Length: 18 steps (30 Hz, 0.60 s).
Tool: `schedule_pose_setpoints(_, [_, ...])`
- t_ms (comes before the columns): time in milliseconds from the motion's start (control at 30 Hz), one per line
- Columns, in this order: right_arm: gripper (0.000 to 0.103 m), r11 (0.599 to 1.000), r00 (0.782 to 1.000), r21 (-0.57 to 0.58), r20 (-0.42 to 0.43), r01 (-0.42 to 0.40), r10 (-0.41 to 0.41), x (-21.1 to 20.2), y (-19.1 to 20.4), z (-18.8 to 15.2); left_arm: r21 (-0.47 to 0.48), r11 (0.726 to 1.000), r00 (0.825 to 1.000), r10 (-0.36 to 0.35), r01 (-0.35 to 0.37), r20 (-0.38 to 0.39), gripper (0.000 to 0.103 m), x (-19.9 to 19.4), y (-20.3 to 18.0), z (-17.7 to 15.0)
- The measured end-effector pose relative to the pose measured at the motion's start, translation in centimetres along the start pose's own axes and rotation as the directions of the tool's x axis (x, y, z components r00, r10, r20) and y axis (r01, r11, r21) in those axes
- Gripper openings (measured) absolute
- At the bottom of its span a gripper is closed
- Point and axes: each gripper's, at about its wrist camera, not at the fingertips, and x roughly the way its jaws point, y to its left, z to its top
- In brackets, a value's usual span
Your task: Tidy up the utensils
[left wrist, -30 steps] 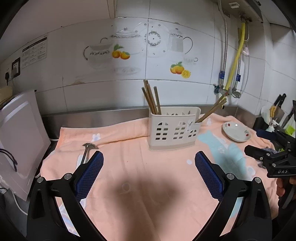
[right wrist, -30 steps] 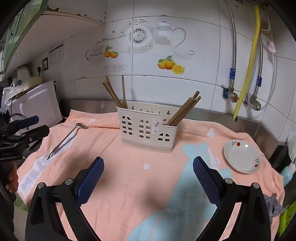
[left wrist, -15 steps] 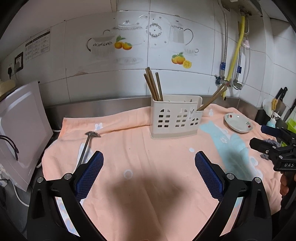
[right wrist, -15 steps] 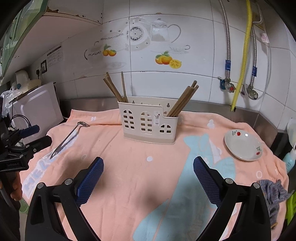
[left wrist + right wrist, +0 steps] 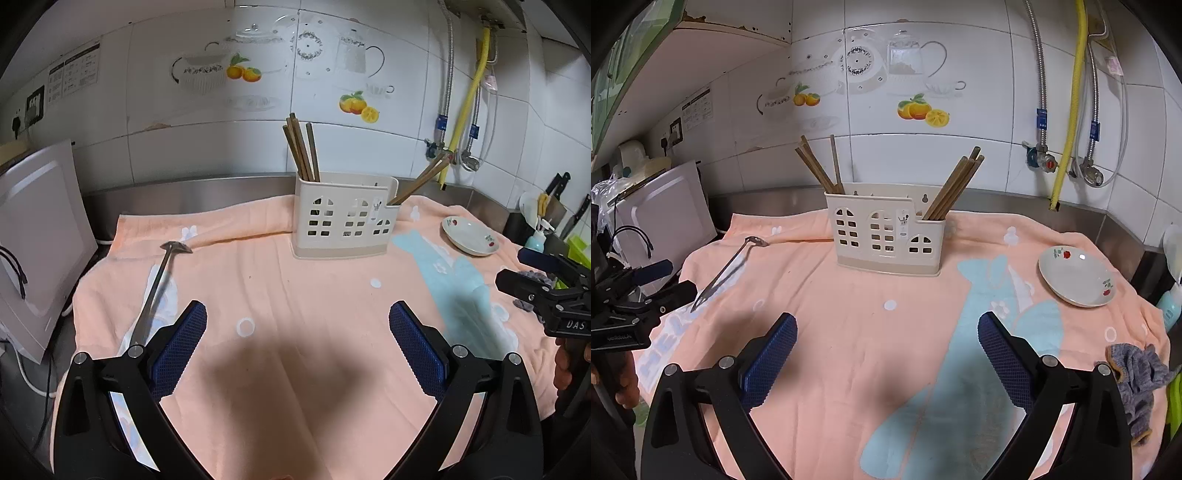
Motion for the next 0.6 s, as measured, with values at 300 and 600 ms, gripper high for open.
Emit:
schedule_pose_setpoints(300, [0.095,1.000,1.000,-0.018,-0.013,0.001,-0.002,0.45,0.68,-0.36,0.004,1.000,1.000,-0.003,0.003,-0.012,0.098,0.24,-0.34,-0.26])
schedule_pose_setpoints(600, [0.096,1.000,1.000,-0.023,-0.025,-0.001,0.001,0.87,0.90,-0.60,-0.002,1.000,1.000,0.000,0.000,-0.031,0.098,0.66,-0.37,-0.62])
